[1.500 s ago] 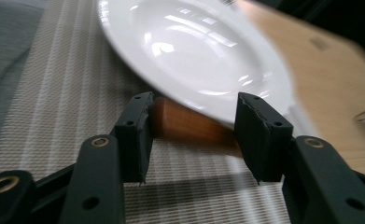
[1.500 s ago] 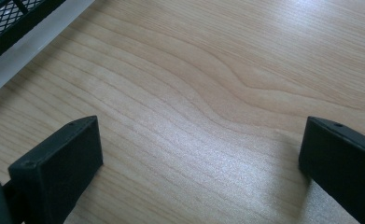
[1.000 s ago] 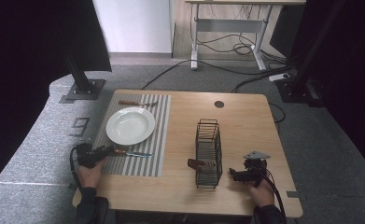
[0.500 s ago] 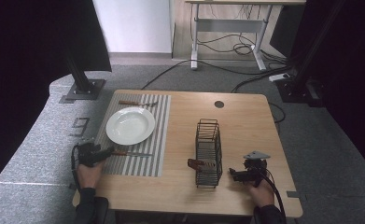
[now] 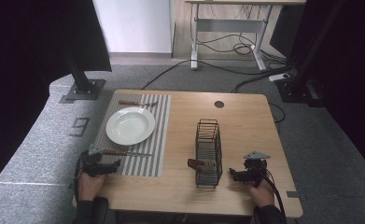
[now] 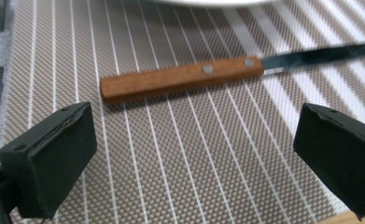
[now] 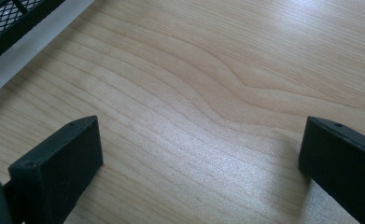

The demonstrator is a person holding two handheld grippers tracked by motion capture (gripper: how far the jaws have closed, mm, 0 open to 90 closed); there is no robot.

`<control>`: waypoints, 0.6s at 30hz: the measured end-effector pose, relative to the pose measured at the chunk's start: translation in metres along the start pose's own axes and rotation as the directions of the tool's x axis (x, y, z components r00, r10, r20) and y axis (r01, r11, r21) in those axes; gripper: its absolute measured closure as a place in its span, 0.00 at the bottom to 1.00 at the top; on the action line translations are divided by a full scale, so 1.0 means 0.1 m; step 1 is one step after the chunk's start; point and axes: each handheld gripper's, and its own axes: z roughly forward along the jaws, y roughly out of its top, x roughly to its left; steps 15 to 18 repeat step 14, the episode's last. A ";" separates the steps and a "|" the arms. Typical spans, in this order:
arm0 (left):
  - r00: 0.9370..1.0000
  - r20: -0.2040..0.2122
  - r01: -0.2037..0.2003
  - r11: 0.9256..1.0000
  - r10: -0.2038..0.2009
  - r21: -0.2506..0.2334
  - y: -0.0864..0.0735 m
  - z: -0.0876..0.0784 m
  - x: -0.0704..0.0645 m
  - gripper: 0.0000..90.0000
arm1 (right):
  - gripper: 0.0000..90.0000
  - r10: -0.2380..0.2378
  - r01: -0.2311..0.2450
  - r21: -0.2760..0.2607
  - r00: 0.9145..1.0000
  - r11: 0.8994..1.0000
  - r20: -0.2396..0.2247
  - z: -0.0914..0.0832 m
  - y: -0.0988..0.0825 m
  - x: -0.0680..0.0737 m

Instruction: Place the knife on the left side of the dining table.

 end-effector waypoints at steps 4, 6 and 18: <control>1.000 -0.004 -0.019 0.999 0.019 0.035 -0.03 0.05 -0.01 0.00 | 0.00 0.002 -0.002 -0.001 1.000 1.000 0.002 0.00 0.00 0.00; 0.999 -0.014 -0.037 0.998 0.037 0.047 -0.03 0.06 -0.02 0.00 | 0.00 0.002 -0.002 -0.001 1.000 1.000 0.003 0.00 0.00 0.00; 0.999 -0.014 -0.033 0.998 0.034 0.047 -0.03 0.06 -0.02 0.00 | 0.00 0.003 -0.003 0.000 1.000 1.000 0.003 0.00 0.00 0.00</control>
